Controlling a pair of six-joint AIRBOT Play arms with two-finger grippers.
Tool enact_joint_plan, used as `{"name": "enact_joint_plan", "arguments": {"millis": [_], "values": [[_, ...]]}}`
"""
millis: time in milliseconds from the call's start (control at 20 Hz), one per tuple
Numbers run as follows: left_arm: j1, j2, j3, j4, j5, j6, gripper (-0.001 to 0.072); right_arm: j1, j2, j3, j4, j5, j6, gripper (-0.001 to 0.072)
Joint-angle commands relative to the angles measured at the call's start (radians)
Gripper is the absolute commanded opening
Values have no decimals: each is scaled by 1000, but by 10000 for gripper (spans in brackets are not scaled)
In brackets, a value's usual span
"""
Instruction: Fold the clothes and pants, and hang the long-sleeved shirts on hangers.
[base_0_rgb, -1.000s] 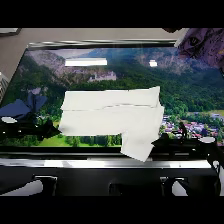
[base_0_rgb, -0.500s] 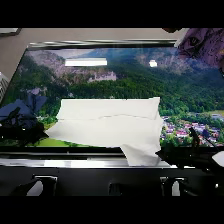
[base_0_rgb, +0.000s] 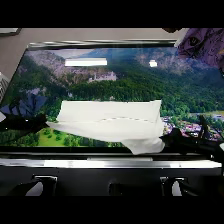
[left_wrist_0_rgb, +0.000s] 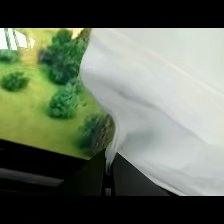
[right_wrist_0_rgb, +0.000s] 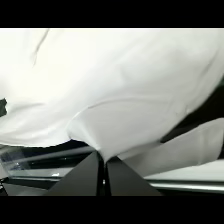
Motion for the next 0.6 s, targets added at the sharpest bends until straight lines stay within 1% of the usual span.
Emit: {"name": "enact_joint_plan", "arguments": {"millis": [0,100,200,300,400,550], "values": [[-29,-148,107,5,89,15,15,0,-257,87,108,-149,-163,33],[-58,-259,183,5,93,35,16,10,-383,157,126,-200,-218,34],[-81,-359,257,4,97,37,16,92,-487,233,119,-291,-243,34],[-93,-434,321,4,105,37,16,185,-578,311,95,-418,-224,33],[-95,-493,378,4,105,37,16,248,-669,397,75,-525,-169,34],[-95,-552,441,5,104,37,16,291,-797,536,60,-516,-157,33]]}}
